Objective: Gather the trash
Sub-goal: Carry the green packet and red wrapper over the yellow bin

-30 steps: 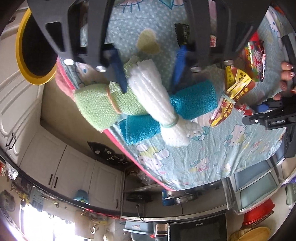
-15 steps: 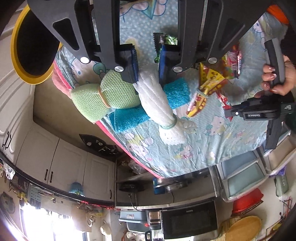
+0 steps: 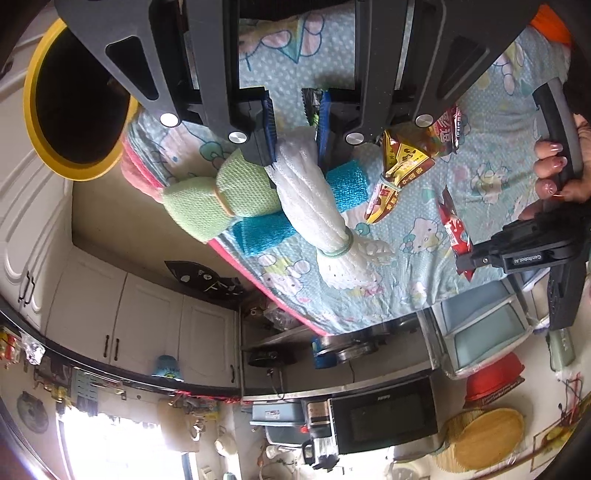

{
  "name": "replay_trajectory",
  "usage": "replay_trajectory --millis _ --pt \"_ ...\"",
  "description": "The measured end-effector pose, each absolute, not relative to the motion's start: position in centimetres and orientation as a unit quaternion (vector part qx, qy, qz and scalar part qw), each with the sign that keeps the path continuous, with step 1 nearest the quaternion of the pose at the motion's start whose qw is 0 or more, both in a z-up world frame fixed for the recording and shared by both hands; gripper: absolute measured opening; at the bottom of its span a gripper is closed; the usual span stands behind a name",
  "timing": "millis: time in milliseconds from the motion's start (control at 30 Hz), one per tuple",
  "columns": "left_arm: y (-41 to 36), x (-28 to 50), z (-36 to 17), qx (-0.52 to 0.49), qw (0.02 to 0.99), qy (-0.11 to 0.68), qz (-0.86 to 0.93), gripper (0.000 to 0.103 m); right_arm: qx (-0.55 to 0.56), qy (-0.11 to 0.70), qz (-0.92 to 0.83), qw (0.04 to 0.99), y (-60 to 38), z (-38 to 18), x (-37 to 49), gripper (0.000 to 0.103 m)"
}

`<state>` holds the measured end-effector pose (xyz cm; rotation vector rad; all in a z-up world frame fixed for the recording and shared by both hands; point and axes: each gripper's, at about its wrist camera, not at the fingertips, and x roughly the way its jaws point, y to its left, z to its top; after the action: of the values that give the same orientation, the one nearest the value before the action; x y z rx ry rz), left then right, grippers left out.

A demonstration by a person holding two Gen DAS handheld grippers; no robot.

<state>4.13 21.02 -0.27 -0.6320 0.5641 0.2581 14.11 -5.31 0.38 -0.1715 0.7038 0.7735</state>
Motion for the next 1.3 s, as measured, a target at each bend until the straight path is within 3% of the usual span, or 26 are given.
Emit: replay_trajectory --millis 1300 --pt "4.7 11.4 6.1 -0.193 0.952 0.233 -0.04 0.006 0.009 0.273 0.224 0.935 -20.8 5.6 13.7 0.018"
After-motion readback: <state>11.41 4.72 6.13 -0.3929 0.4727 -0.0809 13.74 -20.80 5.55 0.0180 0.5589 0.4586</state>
